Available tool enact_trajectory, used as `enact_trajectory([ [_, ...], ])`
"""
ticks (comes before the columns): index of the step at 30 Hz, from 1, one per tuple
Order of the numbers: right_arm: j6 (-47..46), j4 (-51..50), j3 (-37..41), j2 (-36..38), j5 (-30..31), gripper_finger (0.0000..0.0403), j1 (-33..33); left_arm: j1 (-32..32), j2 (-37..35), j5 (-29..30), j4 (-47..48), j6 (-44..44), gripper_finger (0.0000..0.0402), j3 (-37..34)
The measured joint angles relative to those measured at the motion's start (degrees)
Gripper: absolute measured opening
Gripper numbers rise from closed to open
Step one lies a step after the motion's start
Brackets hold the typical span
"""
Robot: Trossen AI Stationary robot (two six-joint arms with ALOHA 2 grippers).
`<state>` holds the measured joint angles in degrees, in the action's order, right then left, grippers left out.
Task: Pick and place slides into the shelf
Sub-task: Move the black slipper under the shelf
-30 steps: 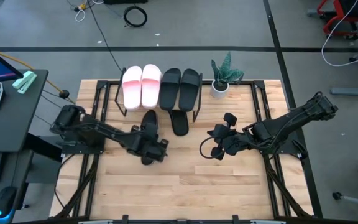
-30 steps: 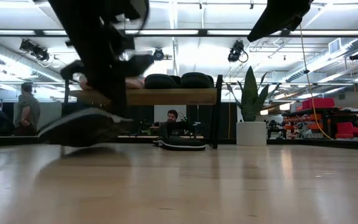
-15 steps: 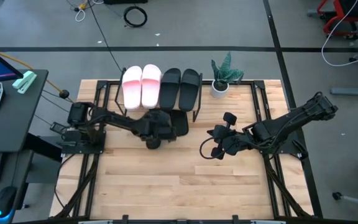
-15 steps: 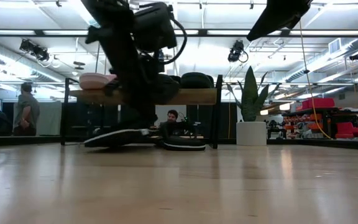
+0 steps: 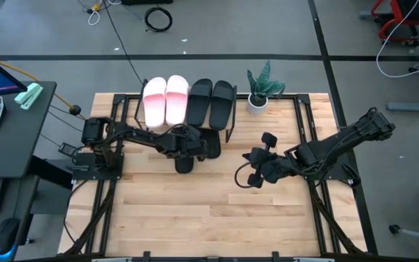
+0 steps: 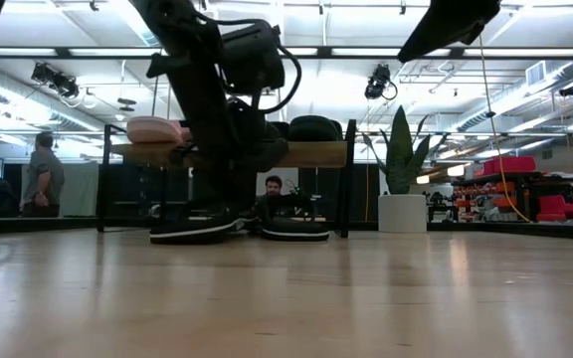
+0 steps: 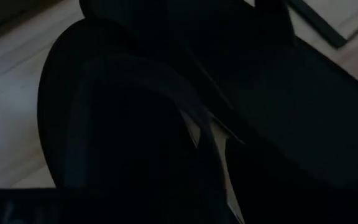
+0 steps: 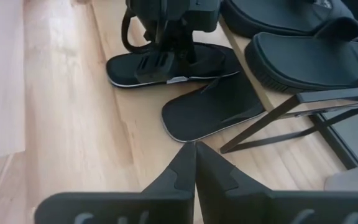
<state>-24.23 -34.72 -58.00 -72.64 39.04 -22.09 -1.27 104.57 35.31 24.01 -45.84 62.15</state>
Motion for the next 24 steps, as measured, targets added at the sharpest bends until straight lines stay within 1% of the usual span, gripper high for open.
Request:
enact_trajectory([
  [4, 0.0, -0.01, 0.0, 0.0, -0.1, 0.0012, -1.07, 1.38, 0.0, -0.04, 1.26, 0.4, 0.0165, 0.0],
  [8, -0.01, -0.01, 0.0, 0.0, -0.1, 0.0013, -1.79, 1.91, 0.0, -0.2, 3.61, 0.45, 0.015, 0.0],
  [13, -0.04, -0.02, 0.0, 0.0, -0.11, 0.0012, -2.22, 0.85, 0.0, 0.9, 4.65, -0.81, 0.0108, 0.0],
  [15, -0.24, -0.01, 0.0, 0.0, -0.1, 0.0012, -2.22, 0.14, 0.0, 1.68, 4.66, -0.9, 0.0079, 0.0],
  [18, -0.26, -0.01, 0.0, 0.0, -0.1, 0.0013, -2.22, -0.46, 0.0, 1.91, 5.74, -1.13, 0.0021, 0.0],
  [19, -0.28, -0.02, 0.0, 0.0, -0.1, 0.0013, -2.22, -0.32, 0.0, 1.97, 6.47, -1.77, 0.0013, 0.0],
  [24, -0.28, -0.02, 0.0, 0.0, -0.1, 0.0012, -2.22, 1.85, -0.02, 1.77, 12.07, -7.63, 0.0011, 0.0],
])
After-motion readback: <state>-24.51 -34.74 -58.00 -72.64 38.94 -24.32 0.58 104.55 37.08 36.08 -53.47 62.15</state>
